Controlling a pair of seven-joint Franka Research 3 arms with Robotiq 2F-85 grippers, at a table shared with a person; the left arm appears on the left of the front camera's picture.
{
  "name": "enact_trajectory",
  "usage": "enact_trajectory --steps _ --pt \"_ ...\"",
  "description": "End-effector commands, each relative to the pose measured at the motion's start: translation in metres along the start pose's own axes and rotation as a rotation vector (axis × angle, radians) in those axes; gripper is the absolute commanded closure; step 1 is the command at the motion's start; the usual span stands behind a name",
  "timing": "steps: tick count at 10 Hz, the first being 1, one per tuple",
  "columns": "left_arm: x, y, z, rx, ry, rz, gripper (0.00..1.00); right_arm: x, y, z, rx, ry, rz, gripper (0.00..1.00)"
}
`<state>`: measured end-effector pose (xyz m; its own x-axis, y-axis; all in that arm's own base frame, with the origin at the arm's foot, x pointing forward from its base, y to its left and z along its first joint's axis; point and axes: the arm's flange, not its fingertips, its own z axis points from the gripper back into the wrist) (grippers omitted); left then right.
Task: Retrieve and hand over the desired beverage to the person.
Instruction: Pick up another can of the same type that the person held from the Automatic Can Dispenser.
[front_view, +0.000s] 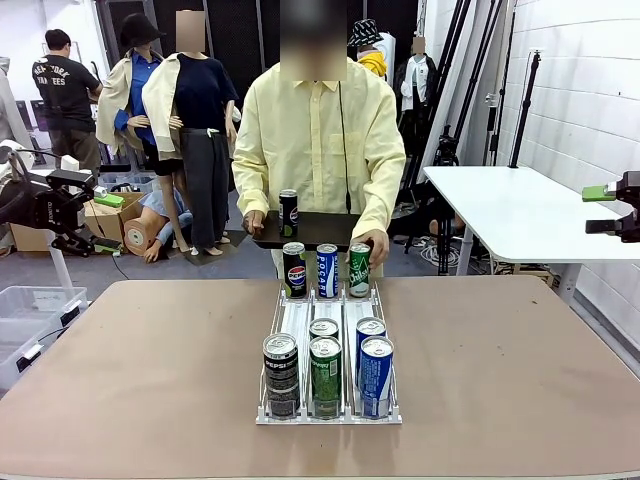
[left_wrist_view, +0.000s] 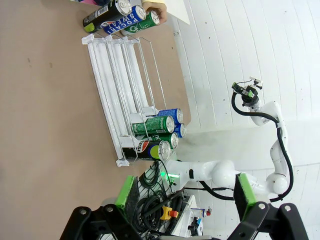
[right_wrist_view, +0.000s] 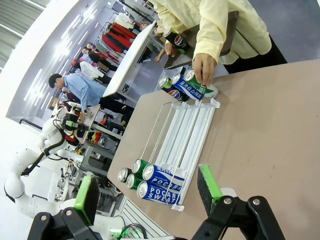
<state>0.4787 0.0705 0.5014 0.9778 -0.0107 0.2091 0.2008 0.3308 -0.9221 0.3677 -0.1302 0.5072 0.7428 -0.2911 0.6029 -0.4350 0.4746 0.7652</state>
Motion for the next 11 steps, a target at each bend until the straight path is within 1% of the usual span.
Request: enact_trajectory --steps 1,11 --pt "0.0002 -0.0007 0.0012 0.001 -0.001 0.000 0.00 0.0016 0.0005 -0.0013 0.015 -0.007 -0.001 0.00" --pt "0.0002 -0.0007 0.0012 0.001 -0.001 0.000 0.00 0.0016 0.0005 -0.0013 0.015 -0.007 -0.001 0.00"
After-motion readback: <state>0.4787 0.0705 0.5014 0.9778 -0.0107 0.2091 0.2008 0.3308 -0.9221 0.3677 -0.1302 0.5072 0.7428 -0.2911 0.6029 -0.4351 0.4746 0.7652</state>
